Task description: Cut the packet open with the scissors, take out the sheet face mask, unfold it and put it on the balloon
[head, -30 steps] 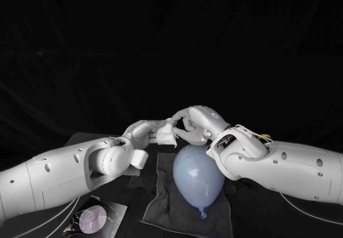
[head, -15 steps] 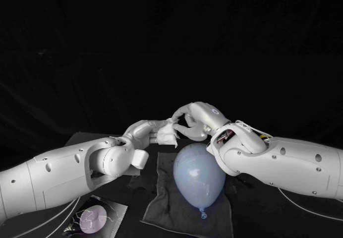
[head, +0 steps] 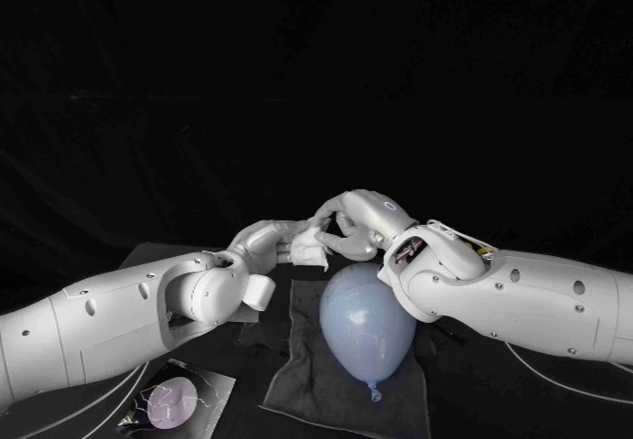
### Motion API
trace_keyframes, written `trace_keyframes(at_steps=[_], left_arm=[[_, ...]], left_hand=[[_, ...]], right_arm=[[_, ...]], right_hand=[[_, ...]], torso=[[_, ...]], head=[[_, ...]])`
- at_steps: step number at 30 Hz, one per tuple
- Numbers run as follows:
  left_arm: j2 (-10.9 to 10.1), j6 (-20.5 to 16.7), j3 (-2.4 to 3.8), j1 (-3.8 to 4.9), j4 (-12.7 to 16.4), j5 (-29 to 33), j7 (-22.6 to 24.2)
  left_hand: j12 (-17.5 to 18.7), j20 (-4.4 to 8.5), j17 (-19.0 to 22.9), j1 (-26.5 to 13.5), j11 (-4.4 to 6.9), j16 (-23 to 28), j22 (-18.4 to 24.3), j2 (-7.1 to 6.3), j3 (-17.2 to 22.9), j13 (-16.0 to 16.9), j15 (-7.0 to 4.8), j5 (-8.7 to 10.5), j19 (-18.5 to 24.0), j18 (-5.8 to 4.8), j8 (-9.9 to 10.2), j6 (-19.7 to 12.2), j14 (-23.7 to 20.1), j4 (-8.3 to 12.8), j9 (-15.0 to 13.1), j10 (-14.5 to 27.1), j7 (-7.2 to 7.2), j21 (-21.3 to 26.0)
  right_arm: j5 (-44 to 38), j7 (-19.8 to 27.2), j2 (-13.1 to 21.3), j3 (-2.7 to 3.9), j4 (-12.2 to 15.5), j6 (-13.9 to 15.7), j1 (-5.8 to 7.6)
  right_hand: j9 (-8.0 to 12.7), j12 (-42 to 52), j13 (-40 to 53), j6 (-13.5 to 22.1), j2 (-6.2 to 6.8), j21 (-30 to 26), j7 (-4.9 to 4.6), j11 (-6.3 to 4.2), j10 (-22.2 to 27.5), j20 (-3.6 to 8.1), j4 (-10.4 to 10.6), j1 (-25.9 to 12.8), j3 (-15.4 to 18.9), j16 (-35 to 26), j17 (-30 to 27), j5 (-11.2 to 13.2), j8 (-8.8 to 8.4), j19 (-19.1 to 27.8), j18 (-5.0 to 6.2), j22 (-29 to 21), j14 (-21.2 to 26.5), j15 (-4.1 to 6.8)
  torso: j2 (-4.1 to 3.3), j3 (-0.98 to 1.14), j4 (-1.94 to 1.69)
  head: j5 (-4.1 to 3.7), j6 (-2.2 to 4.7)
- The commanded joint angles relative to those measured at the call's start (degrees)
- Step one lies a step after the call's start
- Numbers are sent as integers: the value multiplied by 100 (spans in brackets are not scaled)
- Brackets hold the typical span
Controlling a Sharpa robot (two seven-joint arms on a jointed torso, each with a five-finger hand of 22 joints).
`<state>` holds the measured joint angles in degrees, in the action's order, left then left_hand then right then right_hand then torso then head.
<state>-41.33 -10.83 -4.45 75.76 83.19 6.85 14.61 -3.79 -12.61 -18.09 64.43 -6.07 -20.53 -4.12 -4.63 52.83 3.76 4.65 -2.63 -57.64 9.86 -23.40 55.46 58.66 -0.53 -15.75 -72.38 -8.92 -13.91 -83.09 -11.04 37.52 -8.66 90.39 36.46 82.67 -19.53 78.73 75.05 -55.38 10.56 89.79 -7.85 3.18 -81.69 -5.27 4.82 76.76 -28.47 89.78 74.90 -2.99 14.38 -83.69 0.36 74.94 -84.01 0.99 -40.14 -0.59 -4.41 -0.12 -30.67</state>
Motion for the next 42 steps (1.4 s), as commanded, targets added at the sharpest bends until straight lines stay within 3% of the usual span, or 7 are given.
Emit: trace_keyframes(at_steps=[1,15,24,42], left_arm=[[13,122,11,10,18,-29,96],[13,234,11,10,41,-39,110],[12,411,11,10,69,-46,145],[8,361,11,10,58,-43,159]], left_hand=[[12,6,-8,-13,-4,20,-9,57,16,-2,2,-35,-26,67,-36,39,36,24,-5,-34,4,11],[4,10,-17,-26,-1,21,-12,59,29,1,-2,-35,-32,68,-45,55,51,47,-13,-54,4,5],[-1,15,-27,-37,5,19,-16,58,39,3,-8,-37,-39,68,-52,69,69,69,-21,-75,9,-3],[-4,18,-35,-49,9,17,-19,59,46,4,-12,-39,-46,69,-58,79,83,80,-26,-90,13,-9]], right_arm=[[-50,-63,-25,1,-21,-227,0],[-284,-130,-76,-4,-52,-164,-14],[-541,-208,-96,-7,-70,-53,-23],[-625,-129,-50,-8,-32,158,-33]], right_hand=[[8,54,407,-58,9,21,-5,0,-50,-11,-11,-37,8,22,1510,-1,-18,-631,-36,1506,-599,-31],[-34,134,510,-325,-191,21,94,-82,-104,31,-139,132,-142,22,1510,4,120,-631,-36,1506,-599,30],[-204,253,650,-593,-362,21,242,-209,-225,127,-316,231,-211,22,1510,18,437,-631,-36,1506,-599,139],[-402,543,952,-580,-401,21,310,-279,-460,201,-433,170,-340,22,1510,18,737,-631,-36,1506,-599,205]], torso=[[-4,1,-6],[-3,-2,-7],[-1,-1,-2],[-2,-1,-3]], head=[[5,-1],[-6,-7],[-16,-26],[-13,-39]])
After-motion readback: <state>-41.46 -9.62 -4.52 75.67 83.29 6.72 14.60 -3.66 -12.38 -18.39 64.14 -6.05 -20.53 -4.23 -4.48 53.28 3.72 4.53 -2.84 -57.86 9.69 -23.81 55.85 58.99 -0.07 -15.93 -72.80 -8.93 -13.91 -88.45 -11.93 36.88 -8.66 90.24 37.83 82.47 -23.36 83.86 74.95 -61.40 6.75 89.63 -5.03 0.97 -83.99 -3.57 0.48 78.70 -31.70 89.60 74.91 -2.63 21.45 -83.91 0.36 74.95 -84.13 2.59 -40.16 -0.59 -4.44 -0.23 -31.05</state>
